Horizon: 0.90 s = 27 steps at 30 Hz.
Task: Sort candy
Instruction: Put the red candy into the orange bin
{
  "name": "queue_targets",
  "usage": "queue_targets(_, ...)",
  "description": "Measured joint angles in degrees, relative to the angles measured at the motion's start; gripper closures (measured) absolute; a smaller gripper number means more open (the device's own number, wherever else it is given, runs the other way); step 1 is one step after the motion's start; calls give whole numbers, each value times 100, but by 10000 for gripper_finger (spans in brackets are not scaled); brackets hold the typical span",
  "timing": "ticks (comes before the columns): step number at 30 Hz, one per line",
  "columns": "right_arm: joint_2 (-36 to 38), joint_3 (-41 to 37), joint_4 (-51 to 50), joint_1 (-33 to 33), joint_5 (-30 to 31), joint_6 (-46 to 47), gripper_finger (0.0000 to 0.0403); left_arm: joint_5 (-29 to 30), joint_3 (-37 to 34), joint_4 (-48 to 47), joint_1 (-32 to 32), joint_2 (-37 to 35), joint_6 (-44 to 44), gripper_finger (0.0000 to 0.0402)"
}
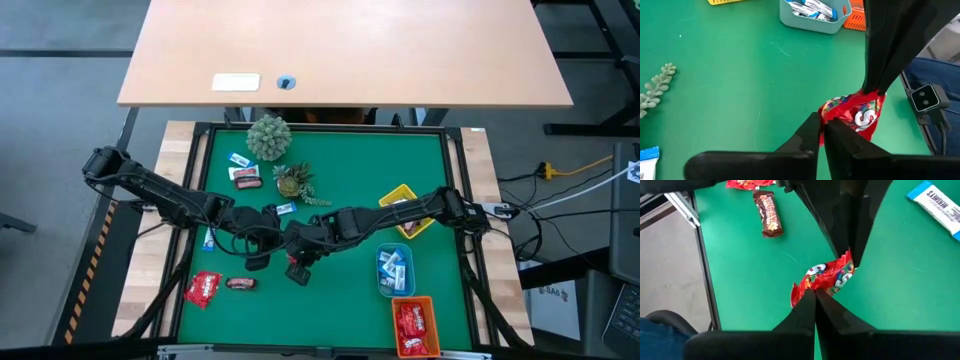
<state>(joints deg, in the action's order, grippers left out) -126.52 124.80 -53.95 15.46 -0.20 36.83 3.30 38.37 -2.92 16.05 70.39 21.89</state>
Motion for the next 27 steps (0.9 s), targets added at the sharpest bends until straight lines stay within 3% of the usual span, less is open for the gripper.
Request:
queue_targets(12, -2, 1, -281, 507, -355, -51, 402, -98, 2, 0, 0, 0, -4, 302)
queue_targets(18, -2, 0, -1223, 894, -724, 474, 402, -100, 2, 0, 0, -1, -7, 293)
queue_targets(27, 26, 1, -2129, 1585, -1893, 1276, 402, -104, 2, -2, 0, -2, -7, 293)
